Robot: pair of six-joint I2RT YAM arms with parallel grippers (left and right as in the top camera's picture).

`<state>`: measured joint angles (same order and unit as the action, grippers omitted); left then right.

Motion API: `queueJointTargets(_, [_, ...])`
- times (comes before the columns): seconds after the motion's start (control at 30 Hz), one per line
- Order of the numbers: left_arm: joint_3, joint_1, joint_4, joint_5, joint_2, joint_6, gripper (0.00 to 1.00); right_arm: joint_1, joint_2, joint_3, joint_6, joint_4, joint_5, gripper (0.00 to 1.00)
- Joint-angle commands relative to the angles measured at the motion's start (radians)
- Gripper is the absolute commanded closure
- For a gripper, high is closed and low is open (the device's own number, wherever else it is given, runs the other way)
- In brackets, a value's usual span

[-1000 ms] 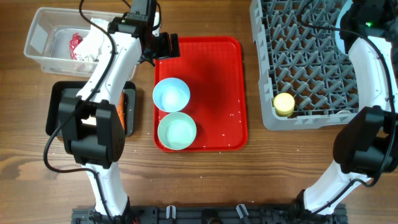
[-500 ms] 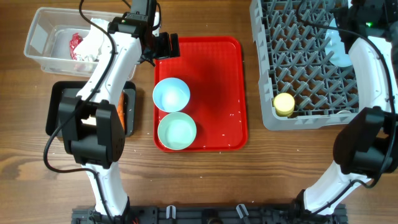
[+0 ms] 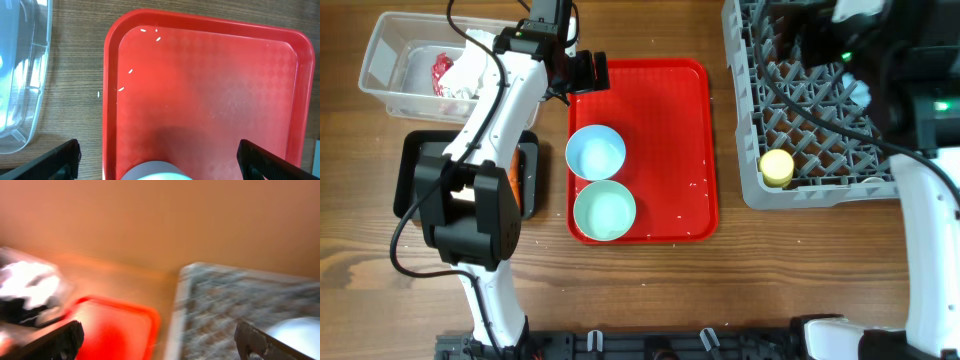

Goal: Sort waste into correct bins and load items into the dishwasher rack
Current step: 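Release the plate upright in the rack and reach the right gripper to the bowl, then grasp the light-blue bowl with the right gripper and lift it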

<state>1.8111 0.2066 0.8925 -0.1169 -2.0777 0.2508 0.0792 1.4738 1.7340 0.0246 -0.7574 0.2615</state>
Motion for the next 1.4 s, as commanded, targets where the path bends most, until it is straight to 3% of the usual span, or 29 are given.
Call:
queueJointTargets(0.0, [0.010, -0.009, -0.007, 0.020, 0.023, 0.026, 0.00, 0.090, 0.091, -0.048, -0.186, -0.045, 0.166, 0.00])
queueJointTargets(0.37, [0.095, -0.123, 0.073, 0.024, 0.162, 0.027, 0.00, 0.336, 0.434, -0.070, -0.421, -0.017, 0.159, 0.01])
queueJointTargets(0.53, [0.097, -0.187, 0.078, 0.024, 0.312, 0.027, 0.00, 0.401, 0.573, -0.070, -0.500, -0.014, 0.159, 0.10])
queueJointTargets(0.7, [0.097, -0.194, 0.102, 0.025, 0.372, 0.027, 0.00, 0.474, 0.669, -0.070, -0.549, 0.011, 0.154, 0.31])
queueJointTargets(0.97, [0.097, -0.204, 0.122, 0.025, 0.441, 0.027, 0.00, 0.542, 0.721, -0.070, -0.628, 0.020, 0.051, 0.48])
queueJointTargets(1.07, [0.097, -0.204, 0.127, 0.025, 0.450, 0.027, 0.00, 0.540, 0.722, -0.070, -0.631, 0.024, 0.048, 0.73])
queueJointTargets(1.1, [0.097, -0.204, 0.127, 0.025, 0.450, 0.027, 0.00, 0.539, 0.722, -0.070, -0.630, 0.024, 0.048, 0.86])
queueJointTargets(1.27, [0.097, -0.204, 0.127, 0.025, 0.447, 0.027, 0.00, 0.534, 0.721, -0.070, -0.627, 0.031, 0.048, 0.96])
queueJointTargets(1.37, [0.097, -0.204, 0.127, 0.025, 0.447, 0.027, 0.00, 0.519, 0.721, -0.070, -0.627, 0.032, 0.049, 0.96])
